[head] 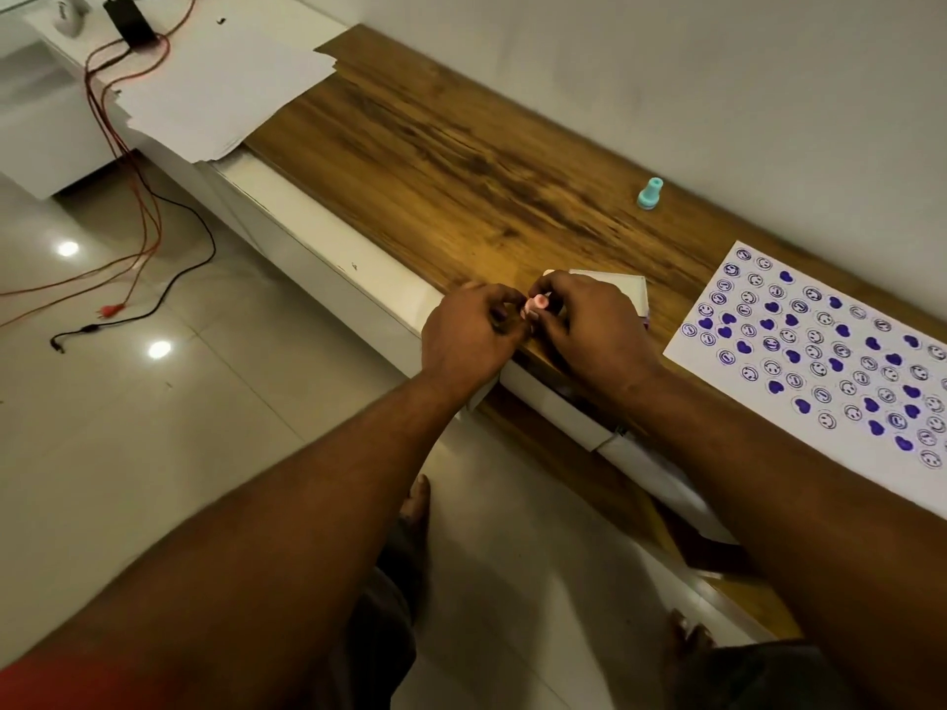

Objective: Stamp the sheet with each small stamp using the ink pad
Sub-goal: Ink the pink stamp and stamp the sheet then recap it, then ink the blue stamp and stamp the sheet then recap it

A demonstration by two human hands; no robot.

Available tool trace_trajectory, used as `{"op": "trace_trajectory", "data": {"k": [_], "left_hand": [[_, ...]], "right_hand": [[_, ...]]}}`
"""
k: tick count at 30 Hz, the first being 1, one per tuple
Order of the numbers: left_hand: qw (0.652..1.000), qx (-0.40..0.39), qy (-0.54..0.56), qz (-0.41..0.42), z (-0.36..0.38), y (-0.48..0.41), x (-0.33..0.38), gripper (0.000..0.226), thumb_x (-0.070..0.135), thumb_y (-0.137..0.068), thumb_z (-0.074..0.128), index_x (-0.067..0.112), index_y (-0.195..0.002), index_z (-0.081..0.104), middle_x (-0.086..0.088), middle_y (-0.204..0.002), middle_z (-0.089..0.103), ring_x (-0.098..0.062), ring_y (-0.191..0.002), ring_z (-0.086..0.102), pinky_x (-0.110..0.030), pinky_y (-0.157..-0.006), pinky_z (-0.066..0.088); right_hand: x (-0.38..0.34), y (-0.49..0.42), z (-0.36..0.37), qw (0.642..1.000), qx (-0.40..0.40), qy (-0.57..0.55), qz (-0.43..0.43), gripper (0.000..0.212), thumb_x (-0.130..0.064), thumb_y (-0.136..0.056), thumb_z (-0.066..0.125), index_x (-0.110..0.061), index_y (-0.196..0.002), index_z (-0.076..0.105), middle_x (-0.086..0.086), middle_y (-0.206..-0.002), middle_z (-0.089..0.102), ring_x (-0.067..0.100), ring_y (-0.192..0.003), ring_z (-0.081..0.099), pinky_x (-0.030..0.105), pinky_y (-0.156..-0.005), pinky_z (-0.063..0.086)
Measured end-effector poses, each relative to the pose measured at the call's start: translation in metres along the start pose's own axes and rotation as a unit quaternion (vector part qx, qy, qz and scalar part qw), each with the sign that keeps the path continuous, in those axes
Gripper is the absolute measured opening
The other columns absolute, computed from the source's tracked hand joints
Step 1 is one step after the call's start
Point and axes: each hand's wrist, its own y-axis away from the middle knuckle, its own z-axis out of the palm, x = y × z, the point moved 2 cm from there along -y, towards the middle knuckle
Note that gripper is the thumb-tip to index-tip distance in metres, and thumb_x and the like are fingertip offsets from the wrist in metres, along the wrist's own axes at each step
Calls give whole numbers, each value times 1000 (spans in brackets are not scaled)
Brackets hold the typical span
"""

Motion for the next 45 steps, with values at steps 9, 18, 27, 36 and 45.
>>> {"op": "trace_trajectory", "data": {"k": [9,18,27,36,45], "left_hand": [[1000,-3,0,1,2,-2,-2,34,50,-86,78,37,-117,77,13,-94,64,-7,-81,59,-25,-61,43],[1000,-1,9,-1,1,-1,-2,29,45,-89,73,36,-117,77,12,-97,67,-7,-86,61,-32,-67,54],[996,40,37,-64,3,-9,-3,41,55,-88,75,34,-123,74,17,-84,67,-5,-80,63,-27,-66,50],[992,38,65,-97,6,-13,-7,66,57,-82,80,31,-140,62,9,-101,73,-14,-99,68,-35,-83,55],[983,37,130,-125,3,-14,-13,58,54,-72,77,33,-119,53,8,-79,66,-10,-75,66,-45,-75,60]], "right_hand": [[-2,-16,8,998,-29,63,8,20,-25,-101,60,-19,-116,72,5,-112,72,24,-99,66,36,-84,49],[-2,-7,7,999,26,11,-20,35,-41,-97,67,-24,-128,68,2,-117,75,20,-104,69,33,-86,50],[27,-2,-36,991,127,-48,-10,31,-49,-98,65,-29,-120,72,-9,-86,71,6,-75,64,19,-63,46],[107,-77,-68,969,187,-17,162,64,-51,-89,74,-17,-140,55,5,-101,75,23,-100,70,31,-82,50],[130,-126,-58,977,62,111,169,50,-43,-97,66,-16,-139,57,17,-126,69,39,-116,64,43,-94,51]]}}
